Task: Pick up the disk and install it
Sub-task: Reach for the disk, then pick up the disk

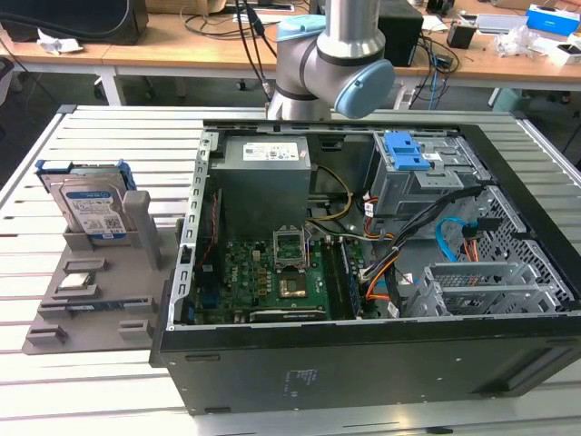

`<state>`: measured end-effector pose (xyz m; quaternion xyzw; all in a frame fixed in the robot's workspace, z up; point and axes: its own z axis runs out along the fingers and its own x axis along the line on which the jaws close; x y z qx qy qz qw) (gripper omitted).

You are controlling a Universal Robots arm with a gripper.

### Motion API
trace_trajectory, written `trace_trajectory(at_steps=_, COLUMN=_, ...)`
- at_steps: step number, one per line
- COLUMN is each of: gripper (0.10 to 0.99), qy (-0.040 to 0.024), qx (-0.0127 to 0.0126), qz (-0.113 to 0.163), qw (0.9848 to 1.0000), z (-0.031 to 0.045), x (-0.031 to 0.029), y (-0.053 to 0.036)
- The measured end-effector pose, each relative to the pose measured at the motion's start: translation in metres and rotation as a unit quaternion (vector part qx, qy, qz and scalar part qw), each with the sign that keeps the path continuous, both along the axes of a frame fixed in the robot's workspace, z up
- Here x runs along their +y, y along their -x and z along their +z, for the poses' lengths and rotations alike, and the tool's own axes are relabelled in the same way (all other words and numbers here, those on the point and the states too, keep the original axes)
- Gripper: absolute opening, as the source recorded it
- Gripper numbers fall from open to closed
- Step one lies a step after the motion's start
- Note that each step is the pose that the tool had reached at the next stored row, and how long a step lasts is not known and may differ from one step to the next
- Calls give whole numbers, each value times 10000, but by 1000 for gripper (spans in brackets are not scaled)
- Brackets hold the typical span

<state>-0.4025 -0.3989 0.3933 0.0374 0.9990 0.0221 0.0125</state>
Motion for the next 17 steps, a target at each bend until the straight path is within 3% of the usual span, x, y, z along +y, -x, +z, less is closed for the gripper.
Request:
trace_trajectory(at_steps=7, gripper=106, qy=0, qx=0, qz=1, qw=10000, z=0, x=0, y=1)
trace_trajectory(at_steps=11, gripper=106, qy=0, qx=0, qz=301, qw=9995, z=0, x=0, y=1)
trace_trajectory(at_steps=14, gripper=106, qy=0, qx=0, qz=661, qw=9978, z=0, x=0, y=1)
trace_trajectory(at_steps=17, gripper=106, qy=0, qx=0, qz=1082, qw=9941, z=0, x=0, y=1)
